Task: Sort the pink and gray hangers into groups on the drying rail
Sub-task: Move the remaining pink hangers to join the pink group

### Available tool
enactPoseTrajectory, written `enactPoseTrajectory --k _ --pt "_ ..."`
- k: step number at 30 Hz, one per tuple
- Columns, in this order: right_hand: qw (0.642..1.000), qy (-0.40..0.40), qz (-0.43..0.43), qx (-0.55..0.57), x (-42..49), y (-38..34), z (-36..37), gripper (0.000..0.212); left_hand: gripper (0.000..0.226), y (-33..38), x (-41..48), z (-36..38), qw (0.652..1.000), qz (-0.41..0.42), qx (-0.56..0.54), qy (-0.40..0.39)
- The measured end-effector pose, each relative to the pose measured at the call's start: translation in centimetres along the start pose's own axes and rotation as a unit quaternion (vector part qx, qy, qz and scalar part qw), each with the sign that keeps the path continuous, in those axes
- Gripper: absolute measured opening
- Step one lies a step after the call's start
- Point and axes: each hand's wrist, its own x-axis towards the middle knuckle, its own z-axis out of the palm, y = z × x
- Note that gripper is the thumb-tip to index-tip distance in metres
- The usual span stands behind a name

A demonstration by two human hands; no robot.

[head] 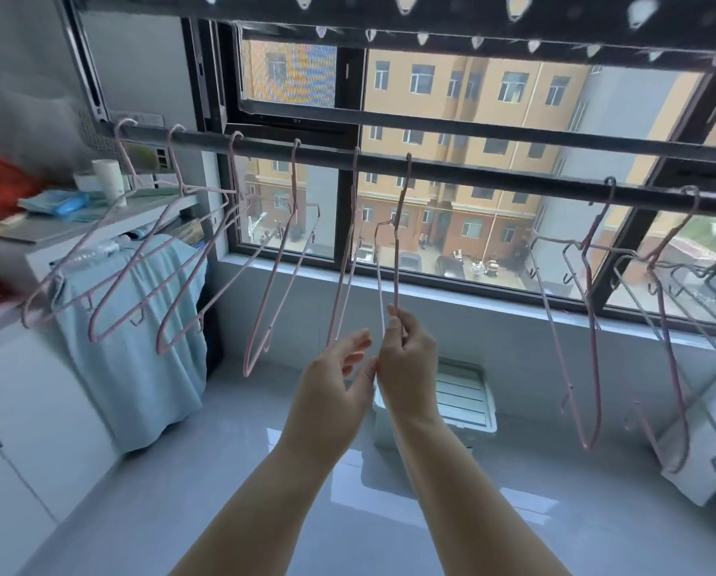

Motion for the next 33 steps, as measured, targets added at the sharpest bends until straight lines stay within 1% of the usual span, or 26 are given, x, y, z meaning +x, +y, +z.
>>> enactPoseTrajectory --k 3,10,13,15,17,18,20,22,23,24,25,27,28,30,31,33 --pt "1.000 0.005 0.004 -0.013 -0.2 0.2 0.5 0.030 0.036 -0.2 0.2 -0.3 1.000 -0.005 0.002 0.001" --pt "0.999 0.018 0.032 -0.001 -0.7 -0.2 1.3 0.027 0.037 -0.6 0.5 -0.8 1.000 -0.011 0.000 -0.014" --pt "0.998 -0.002 0.062 0.016 -1.0 -0.2 0.6 0.024 0.038 -0.7 0.1 -0.5 1.000 -0.011 0.001 -0.026" --pt "0.997 -0.022 0.073 0.020 -1.4 -0.2 -0.3 0.026 0.038 -0.7 -0.2 -0.2 0.999 -0.005 0.000 -0.035" --pt "0.998 -0.021 0.064 -0.018 -1.8 -0.3 -1.6 0.028 0.041 -0.6 -0.4 0.4 0.999 0.002 0.005 -0.045" --pt "0.997 -0.001 0.046 -0.057 -1.9 -0.4 -2.5 0.030 0.044 -0.4 -0.5 0.7 0.999 0.006 0.010 -0.049" --pt "0.988 0.075 -0.021 -0.131 -2.1 -1.0 -5.4 0.034 0.053 0.0 -0.5 1.4 0.998 0.021 0.016 -0.058" --pt "0.964 0.152 -0.073 -0.207 -1.8 -1.6 -9.1 0.041 0.064 0.3 -0.4 2.2 0.996 0.040 0.025 -0.071" --pt "0.948 0.181 -0.080 -0.249 -1.5 -1.7 -11.1 0.044 0.068 0.3 -0.1 2.7 0.995 0.044 0.037 -0.077" --pt "0.932 0.198 -0.073 -0.293 -1.1 -1.8 -13.1 0.047 0.072 0.3 0.2 3.2 0.994 0.042 0.055 -0.081" --pt "0.919 0.198 -0.052 -0.337 -0.7 -1.8 -14.8 0.050 0.073 0.3 0.5 3.7 0.993 0.035 0.074 -0.084" --pt "0.902 0.152 0.018 -0.405 0.2 -1.3 -17.4 0.054 0.068 0.1 0.9 4.4 0.992 0.015 0.098 -0.081" --pt "0.899 0.121 0.056 -0.416 0.6 -0.8 -18.2 0.055 0.063 0.0 1.0 4.7 0.992 0.005 0.098 -0.080" --pt "0.913 0.080 0.121 -0.382 1.3 0.3 -18.9 0.052 0.057 -0.1 0.9 5.0 0.994 -0.009 0.077 -0.080" --pt "0.924 0.074 0.144 -0.347 1.7 0.7 -18.9 0.048 0.058 -0.2 1.0 5.1 0.995 -0.010 0.067 -0.080" --pt "0.955 0.085 0.153 -0.241 2.2 1.5 -18.3 0.037 0.059 -0.6 1.1 5.1 0.995 -0.008 0.056 -0.078"
